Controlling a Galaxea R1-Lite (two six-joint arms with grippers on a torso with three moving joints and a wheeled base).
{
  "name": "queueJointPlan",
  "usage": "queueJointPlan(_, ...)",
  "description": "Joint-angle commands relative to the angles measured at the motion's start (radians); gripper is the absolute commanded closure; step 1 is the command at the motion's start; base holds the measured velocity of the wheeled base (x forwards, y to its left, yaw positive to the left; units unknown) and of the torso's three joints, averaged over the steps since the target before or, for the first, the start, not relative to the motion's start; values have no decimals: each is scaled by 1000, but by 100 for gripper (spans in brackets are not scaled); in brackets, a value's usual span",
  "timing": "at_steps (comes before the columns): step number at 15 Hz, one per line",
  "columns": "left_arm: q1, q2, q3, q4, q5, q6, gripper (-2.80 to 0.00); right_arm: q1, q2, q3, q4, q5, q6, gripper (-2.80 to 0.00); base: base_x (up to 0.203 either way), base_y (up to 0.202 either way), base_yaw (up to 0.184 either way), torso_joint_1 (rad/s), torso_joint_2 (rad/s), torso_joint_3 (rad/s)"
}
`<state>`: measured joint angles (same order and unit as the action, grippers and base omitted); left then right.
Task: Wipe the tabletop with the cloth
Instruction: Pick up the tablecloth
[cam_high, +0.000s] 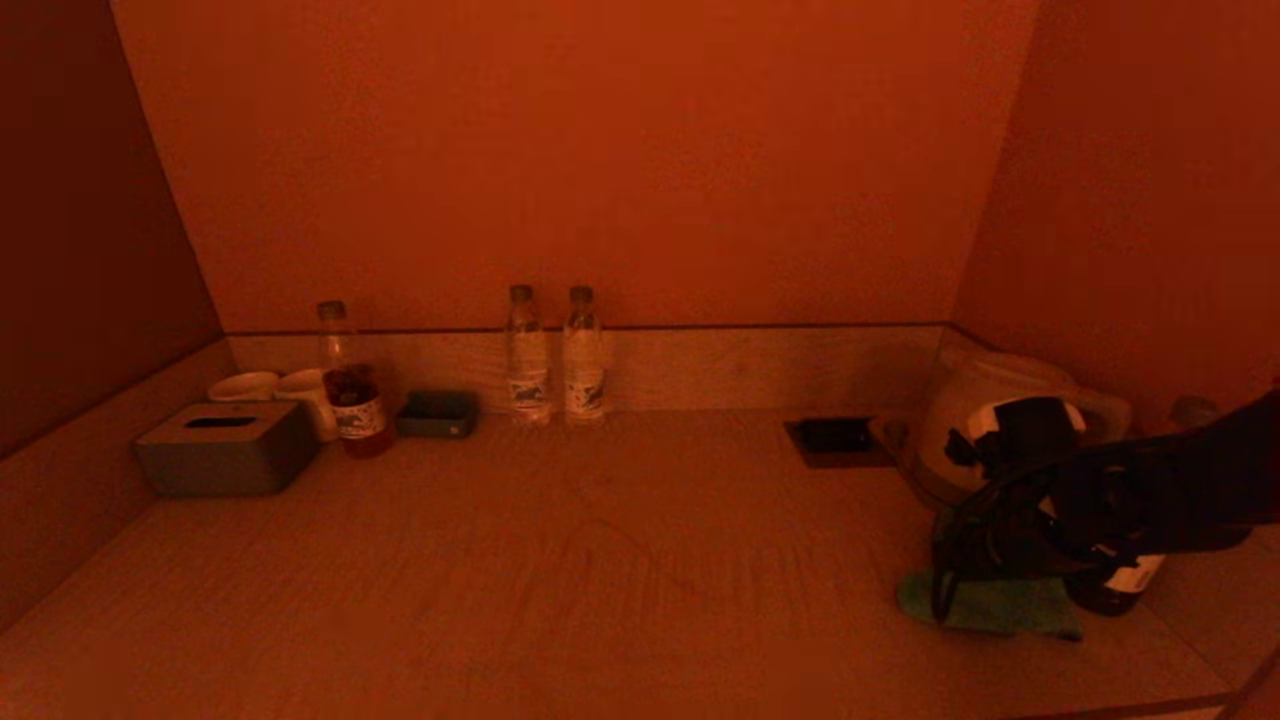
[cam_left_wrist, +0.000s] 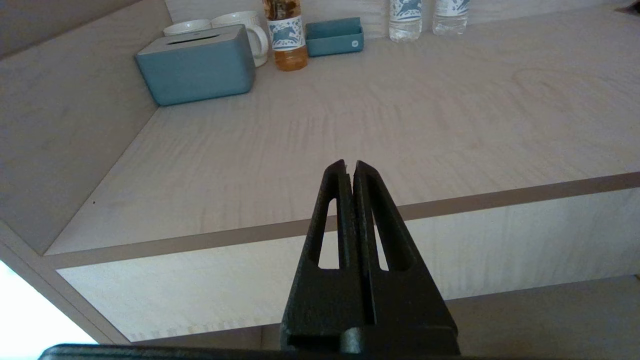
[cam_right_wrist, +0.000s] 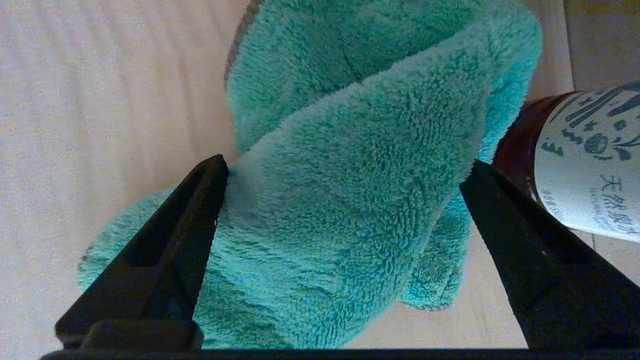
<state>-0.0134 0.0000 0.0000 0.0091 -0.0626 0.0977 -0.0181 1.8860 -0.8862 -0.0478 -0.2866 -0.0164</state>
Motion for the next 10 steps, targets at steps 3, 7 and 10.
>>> queueJointPlan(3,1,0,0,0,0,1,0,-6,64,9,-66,-16,0,0,0,0,0,0,0,0)
queueJointPlan(7,0,0,0,0,0,1,0,-17,71,24,-126,-10,4,0,0,0,0,0,0,0)
queueJointPlan(10,0,0,0,0,0,1,0,-17,63,28,-131,-9,5,0,0,0,0,0,0,0)
